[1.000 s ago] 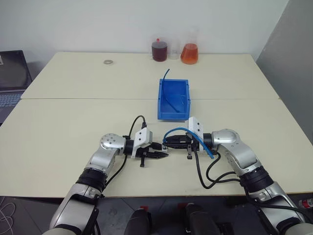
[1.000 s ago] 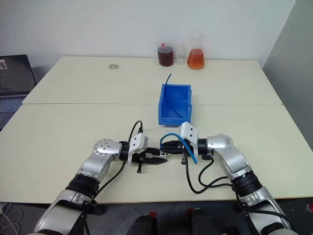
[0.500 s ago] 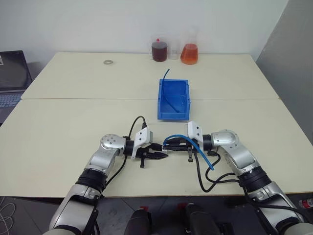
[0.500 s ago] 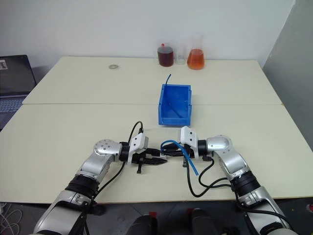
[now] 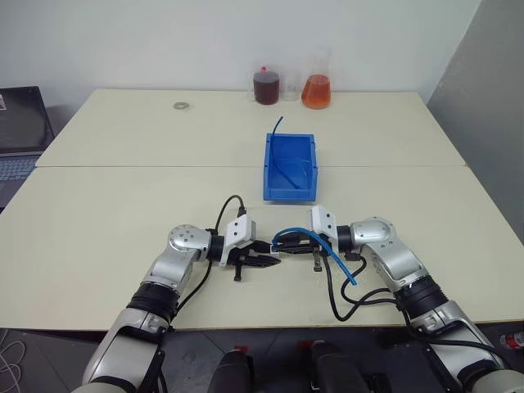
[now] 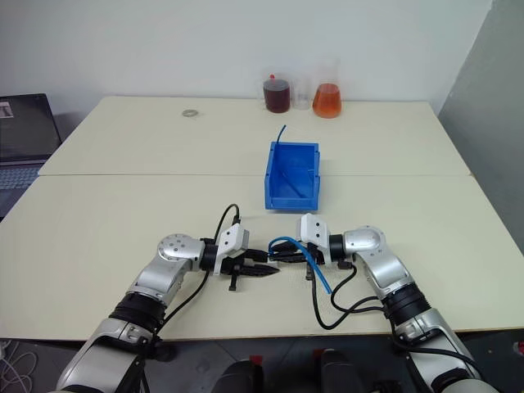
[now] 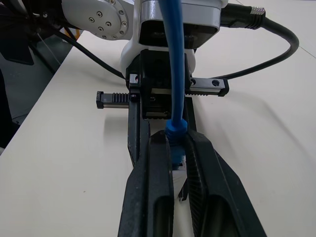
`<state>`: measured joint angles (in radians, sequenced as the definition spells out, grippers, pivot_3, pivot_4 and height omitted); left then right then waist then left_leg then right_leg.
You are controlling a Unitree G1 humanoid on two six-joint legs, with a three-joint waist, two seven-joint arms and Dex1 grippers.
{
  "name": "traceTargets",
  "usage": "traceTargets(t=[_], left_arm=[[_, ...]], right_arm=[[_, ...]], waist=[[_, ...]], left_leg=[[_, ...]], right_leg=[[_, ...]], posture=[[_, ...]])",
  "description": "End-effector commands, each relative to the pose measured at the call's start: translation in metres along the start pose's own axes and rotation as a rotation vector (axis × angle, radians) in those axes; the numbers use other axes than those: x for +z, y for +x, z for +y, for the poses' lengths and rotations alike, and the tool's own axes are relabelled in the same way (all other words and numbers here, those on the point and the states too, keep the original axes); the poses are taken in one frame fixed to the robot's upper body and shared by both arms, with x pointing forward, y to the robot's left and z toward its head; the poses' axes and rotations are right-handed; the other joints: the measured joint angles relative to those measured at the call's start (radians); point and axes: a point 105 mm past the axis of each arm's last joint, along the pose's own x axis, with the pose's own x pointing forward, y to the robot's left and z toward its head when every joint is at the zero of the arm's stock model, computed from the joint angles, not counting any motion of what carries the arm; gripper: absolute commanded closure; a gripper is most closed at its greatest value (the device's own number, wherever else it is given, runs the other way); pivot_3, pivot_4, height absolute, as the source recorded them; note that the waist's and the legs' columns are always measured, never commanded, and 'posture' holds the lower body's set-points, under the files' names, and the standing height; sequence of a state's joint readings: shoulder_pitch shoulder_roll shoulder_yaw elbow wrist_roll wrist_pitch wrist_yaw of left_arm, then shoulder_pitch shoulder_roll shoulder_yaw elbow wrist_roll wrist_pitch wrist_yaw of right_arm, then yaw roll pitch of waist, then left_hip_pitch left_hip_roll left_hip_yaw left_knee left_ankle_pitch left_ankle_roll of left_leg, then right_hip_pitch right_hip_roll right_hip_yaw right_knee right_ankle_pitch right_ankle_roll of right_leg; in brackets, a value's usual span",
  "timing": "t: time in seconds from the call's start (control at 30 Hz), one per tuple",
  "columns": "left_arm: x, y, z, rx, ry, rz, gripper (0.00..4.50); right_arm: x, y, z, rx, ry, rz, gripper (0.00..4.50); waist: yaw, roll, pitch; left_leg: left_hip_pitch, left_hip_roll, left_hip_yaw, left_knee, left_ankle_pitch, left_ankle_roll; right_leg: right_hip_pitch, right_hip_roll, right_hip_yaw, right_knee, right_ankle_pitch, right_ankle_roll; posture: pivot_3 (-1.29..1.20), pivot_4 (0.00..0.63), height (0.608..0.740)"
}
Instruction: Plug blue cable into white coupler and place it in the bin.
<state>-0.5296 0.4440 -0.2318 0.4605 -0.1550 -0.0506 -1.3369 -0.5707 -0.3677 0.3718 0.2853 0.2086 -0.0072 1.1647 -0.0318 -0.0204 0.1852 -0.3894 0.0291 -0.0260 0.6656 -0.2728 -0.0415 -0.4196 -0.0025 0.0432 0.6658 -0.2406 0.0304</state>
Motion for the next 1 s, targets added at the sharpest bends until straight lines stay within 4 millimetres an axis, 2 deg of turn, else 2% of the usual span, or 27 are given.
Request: traceTargets(t=[0.03, 0.17, 0.3, 0.37, 0.53, 0.6, 0.67, 0.77, 0.83, 1.0], left_arm=[[0.023, -0.003, 0.004, 0.019, 0.075, -0.069, 3.70], [0.023, -0.003, 0.004, 0.021, 0.077, -0.069, 3.70], [0.024, -0.005, 0.004, 0.030, 0.082, -0.067, 3.70], [0.026, -0.008, 0.004, 0.034, 0.068, -0.073, 3.00], [0.035, -0.023, 0.008, 0.104, 0.029, -0.091, 1.92], [0.045, -0.037, 0.006, 0.150, -0.003, -0.112, 1.51], [0.053, -0.047, -0.001, 0.177, -0.013, -0.114, 1.11], [0.066, -0.055, -0.002, 0.258, -0.011, -0.143, 0.52], [0.078, -0.059, 0.006, 0.367, 0.015, -0.184, 0.09], [0.105, -0.073, 0.036, 0.675, -0.001, -0.345, 0.03]], right_arm=[[-0.044, -0.001, 0.019, 0.057, 0.095, 0.156, 4.39], [-0.044, 0.000, 0.018, 0.055, 0.095, 0.155, 4.39], [-0.035, -0.002, 0.008, 0.010, 0.110, 0.123, 4.39], [-0.025, -0.005, 0.001, -0.027, 0.125, 0.088, 4.39], [0.018, -0.014, -0.014, -0.123, 0.205, -0.061, 4.39], [0.056, -0.025, -0.029, -0.186, 0.314, -0.186, 4.39], [0.084, -0.036, -0.043, -0.228, 0.412, -0.277, 4.39], [0.110, -0.049, -0.068, -0.299, 0.493, -0.336, 4.39], [0.118, -0.053, -0.092, -0.354, 0.560, -0.364, 4.39], [0.103, -0.049, -0.140, -0.494, 0.630, -0.247, 4.39]], waist=[[0.000, 0.000, 0.000], [0.000, 0.000, 0.000], [0.000, 0.000, 0.000], [-0.001, 0.000, 0.000], [0.000, 0.000, 0.000], [0.000, 0.000, 0.000], [-0.008, 0.000, 0.000], [-0.006, 0.001, 0.000], [-0.004, 0.000, 0.000], [0.001, 0.000, 0.000]], left_leg=[[0.000, 0.000, 0.000, 0.000, 0.000, 0.000], [0.001, 0.000, 0.000, 0.000, 0.000, 0.000], [0.005, 0.000, 0.000, 0.000, 0.000, 0.000], [0.006, 0.000, 0.000, -0.001, 0.000, 0.000], [0.009, 0.000, -0.001, -0.001, 0.000, 0.000], [0.009, 0.000, -0.001, 0.000, 0.000, 0.000], [0.007, 0.000, -0.001, -0.001, 0.000, 0.000], [0.005, 0.001, -0.001, -0.001, 0.000, 0.000], [0.005, 0.000, 0.000, -0.001, 0.000, 0.000], [0.007, 0.000, 0.001, -0.001, 0.000, 0.000]], right_leg=[[0.000, 0.000, 0.000, 0.000, 0.000, 0.000], [0.001, 0.000, 0.000, 0.000, 0.000, 0.000], [0.004, 0.000, 0.000, 0.000, 0.000, 0.000], [0.005, 0.000, 0.000, 0.000, 0.000, 0.000], [0.008, 0.000, 0.000, 0.000, 0.000, 0.000], [0.008, 0.000, 0.000, 0.000, 0.000, 0.000], [0.006, 0.000, 0.000, 0.000, 0.000, 0.000], [0.001, -0.001, 0.002, 0.004, 0.000, 0.000], [0.000, -0.001, 0.002, 0.007, -0.001, -0.001], [0.000, 0.000, 0.001, 0.010, -0.002, -0.003]], posture=[[0.00, 0.150, 0.740], [0.00, 0.150, 0.740], [0.00, 0.150, 0.740], [0.00, 0.150, 0.740], [0.00, 0.150, 0.740], [0.00, 0.150, 0.740], [0.00, 0.150, 0.740], [0.00, 0.150, 0.740], [0.00, 0.150, 0.740], [0.00, 0.150, 0.740]])
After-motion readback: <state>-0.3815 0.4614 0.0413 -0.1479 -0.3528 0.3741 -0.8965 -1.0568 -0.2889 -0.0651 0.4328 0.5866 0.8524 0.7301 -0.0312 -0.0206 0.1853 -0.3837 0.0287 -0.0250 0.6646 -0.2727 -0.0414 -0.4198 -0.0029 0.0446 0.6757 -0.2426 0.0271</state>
